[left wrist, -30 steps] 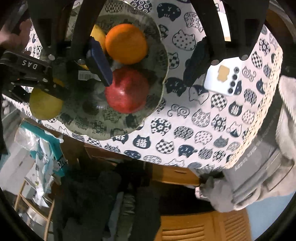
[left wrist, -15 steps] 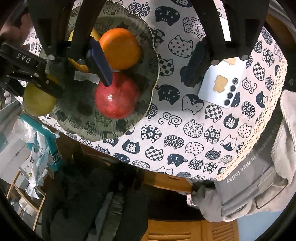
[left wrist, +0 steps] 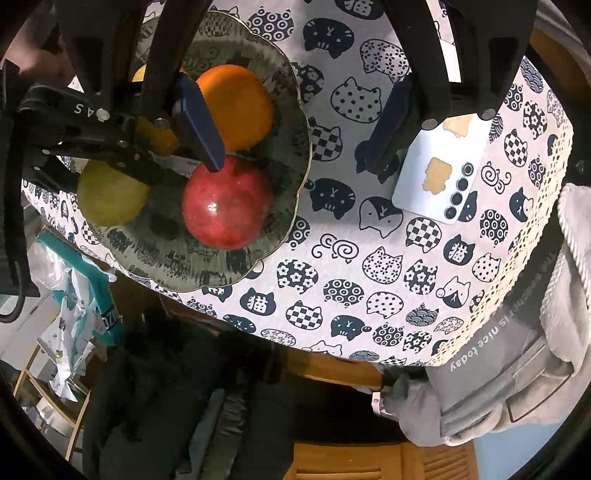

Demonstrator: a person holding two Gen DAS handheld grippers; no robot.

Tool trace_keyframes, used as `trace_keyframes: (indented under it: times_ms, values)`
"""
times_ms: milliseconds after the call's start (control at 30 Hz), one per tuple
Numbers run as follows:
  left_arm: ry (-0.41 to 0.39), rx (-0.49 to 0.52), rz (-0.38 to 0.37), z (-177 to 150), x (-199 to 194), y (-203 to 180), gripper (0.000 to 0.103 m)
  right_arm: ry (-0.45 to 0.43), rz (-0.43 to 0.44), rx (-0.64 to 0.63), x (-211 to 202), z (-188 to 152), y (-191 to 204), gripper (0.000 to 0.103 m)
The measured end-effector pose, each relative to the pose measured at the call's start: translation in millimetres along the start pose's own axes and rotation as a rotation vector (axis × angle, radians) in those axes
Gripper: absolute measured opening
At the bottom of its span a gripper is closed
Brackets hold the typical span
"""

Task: Organize fruits
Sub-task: 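Lower the apple into the bowl with the left tool while the right tool lowers the pear, then open both tools and lift them away from the glass bowl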

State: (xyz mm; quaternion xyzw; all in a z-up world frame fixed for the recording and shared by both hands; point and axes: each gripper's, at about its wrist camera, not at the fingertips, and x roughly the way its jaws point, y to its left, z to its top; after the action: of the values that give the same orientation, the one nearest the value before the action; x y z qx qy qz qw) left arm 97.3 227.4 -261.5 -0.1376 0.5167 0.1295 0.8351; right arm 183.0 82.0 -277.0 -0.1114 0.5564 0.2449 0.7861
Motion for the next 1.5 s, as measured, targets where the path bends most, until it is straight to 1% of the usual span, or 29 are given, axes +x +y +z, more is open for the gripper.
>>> trace_keyframes:
  times_ms: [367, 500, 733, 933, 1100, 1133, 1167, 1200, 1400, 1500]
  values:
    - [0.000, 0.000, -0.003, -1, -4, 0, 0.080, 0.037, 0.020, 0.055, 10, 2, -7, 0.082]
    - [-0.007, -0.008, -0.007, -1, -9, 1, 0.080, 0.006, 0.044, 0.048, 1, 5, -5, 0.082]
    - [-0.037, -0.005, -0.021, -1, -27, -2, 0.080, -0.057, 0.017, 0.041, -25, 7, -8, 0.082]
    - [-0.073, 0.007, -0.047, -1, -52, -12, 0.081, -0.158, -0.028, 0.019, -69, 8, -11, 0.082]
    - [-0.119, 0.025, -0.067, -1, -79, -23, 0.081, -0.246, -0.068, 0.000, -117, 4, -16, 0.082]
    - [-0.127, 0.027, -0.072, -1, -84, -25, 0.083, -0.259, -0.077, -0.002, -126, 3, -17, 0.082]
    - [-0.141, 0.028, -0.079, -1, -91, -27, 0.087, -0.273, -0.085, -0.003, -134, 1, -18, 0.082]
    - [-0.156, 0.029, -0.084, -1, -97, -29, 0.088, -0.294, -0.093, -0.006, -146, -1, -20, 0.082]
    - [-0.232, 0.047, -0.113, -2, -136, -42, 0.088, -0.384, -0.132, -0.011, -200, -20, -26, 0.082]
    - [-0.267, 0.058, -0.123, -4, -153, -50, 0.092, -0.423, -0.146, -0.009, -224, -32, -30, 0.082]
